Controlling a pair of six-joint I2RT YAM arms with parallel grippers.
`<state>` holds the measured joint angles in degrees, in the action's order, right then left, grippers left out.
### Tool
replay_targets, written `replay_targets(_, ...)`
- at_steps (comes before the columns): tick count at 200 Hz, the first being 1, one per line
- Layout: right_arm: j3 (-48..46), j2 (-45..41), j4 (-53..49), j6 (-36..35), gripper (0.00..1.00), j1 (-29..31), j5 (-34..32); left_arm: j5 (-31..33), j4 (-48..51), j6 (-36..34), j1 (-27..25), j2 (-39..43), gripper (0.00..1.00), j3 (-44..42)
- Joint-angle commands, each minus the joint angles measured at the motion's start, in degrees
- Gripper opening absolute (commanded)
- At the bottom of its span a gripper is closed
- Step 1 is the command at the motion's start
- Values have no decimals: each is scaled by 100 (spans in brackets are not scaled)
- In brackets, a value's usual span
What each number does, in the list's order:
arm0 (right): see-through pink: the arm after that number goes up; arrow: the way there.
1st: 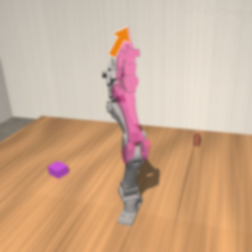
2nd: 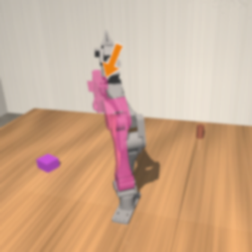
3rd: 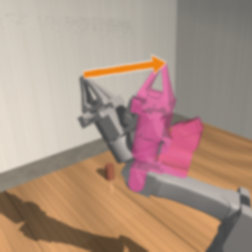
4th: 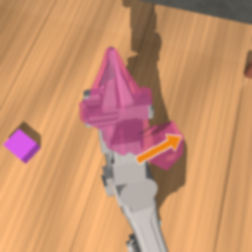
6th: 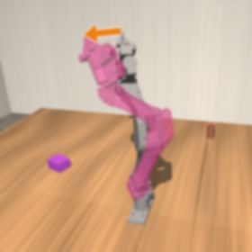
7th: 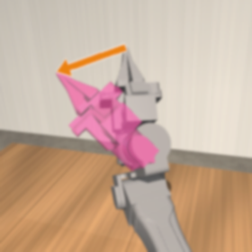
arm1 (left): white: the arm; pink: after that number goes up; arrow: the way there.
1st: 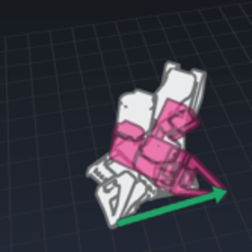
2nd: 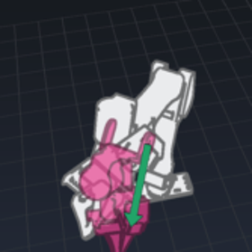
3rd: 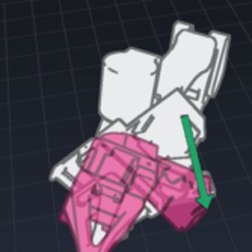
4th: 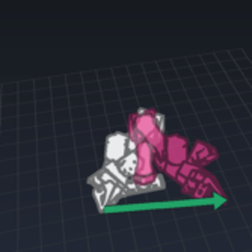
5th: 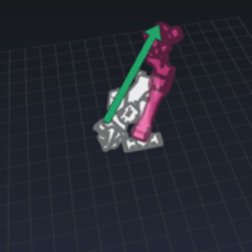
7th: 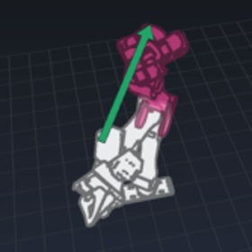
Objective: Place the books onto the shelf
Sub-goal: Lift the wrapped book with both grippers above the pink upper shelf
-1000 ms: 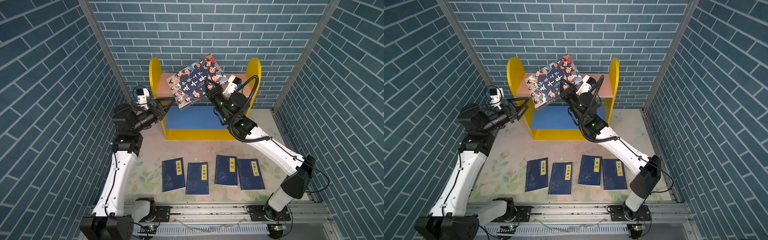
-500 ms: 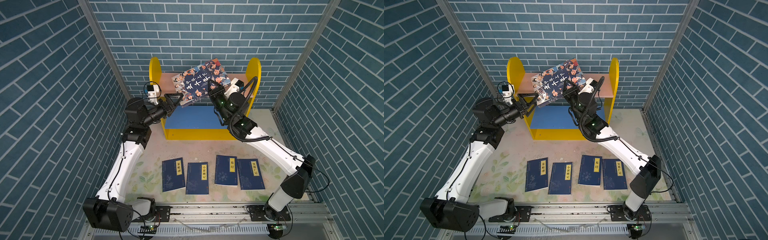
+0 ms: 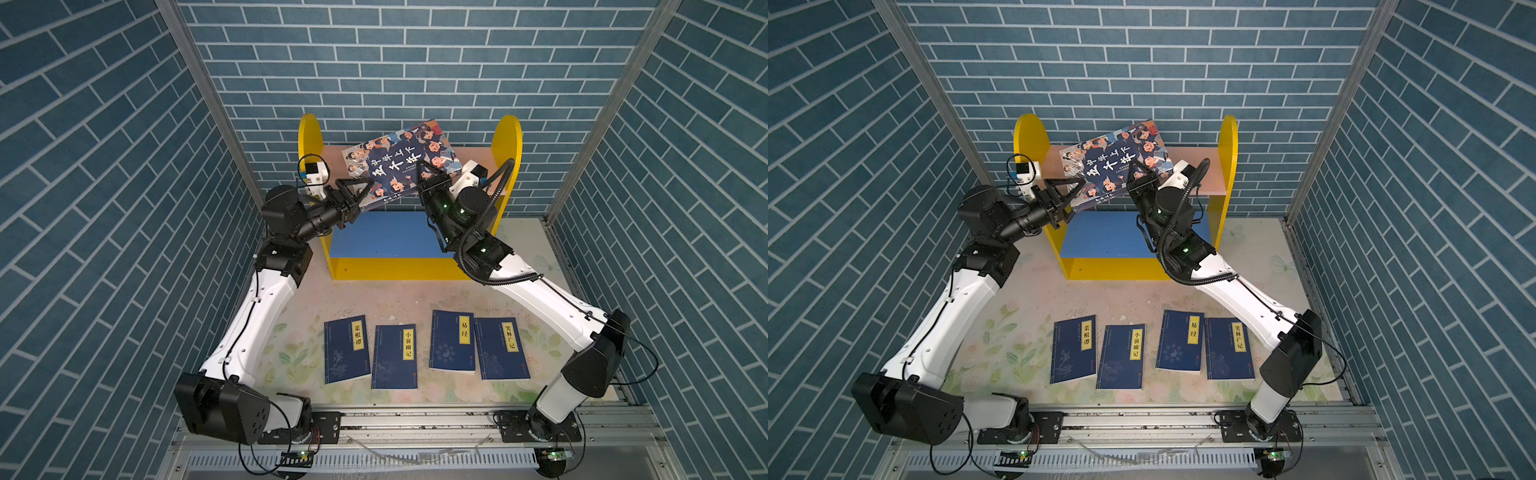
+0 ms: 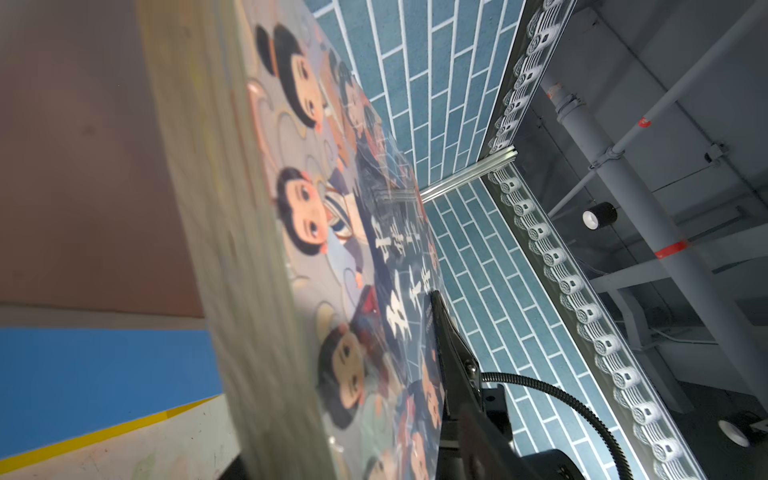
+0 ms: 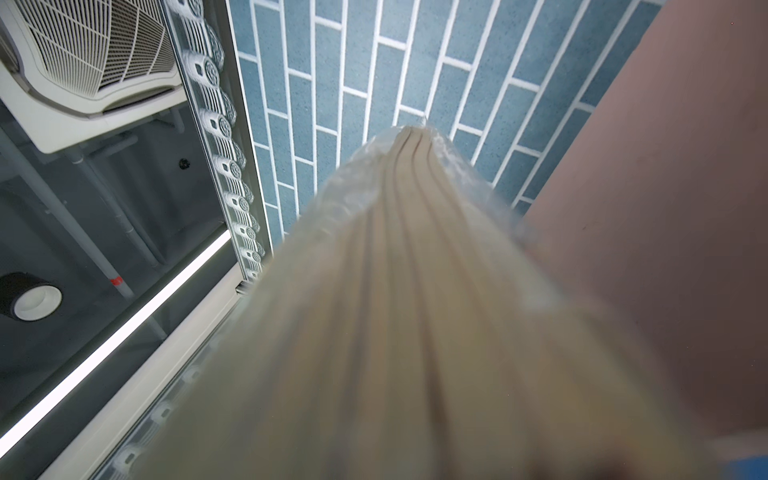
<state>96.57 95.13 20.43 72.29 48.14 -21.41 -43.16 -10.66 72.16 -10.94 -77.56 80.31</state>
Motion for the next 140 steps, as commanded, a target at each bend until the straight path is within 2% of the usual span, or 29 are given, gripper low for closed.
replay_targets(1, -24, -458, 1106, 366, 0, 29, 14, -12, -86, 129, -31, -27, 50, 324)
replay_targets(31, -199, -538, 1089, 391, 0, 29, 51, 42, 309, 134, -31, -33, 35, 449)
replay_targets(47, -312, -587, 1080, 415, 0, 27, 58, 117, 593, 128, -31, -11, 22, 517)
replay_targets(72, -426, -617, 1019, 482, 3, 38, 117, 167, 864, 129, 2, -35, 8, 662)
replay_targets(105, -528, -645, 900, 583, 14, 33, 249, 192, 1048, 299, 167, -71, 0, 784)
replay_targets(140, -543, -648, 684, 658, 27, 37, 458, 202, 982, 512, 427, -163, 0, 888)
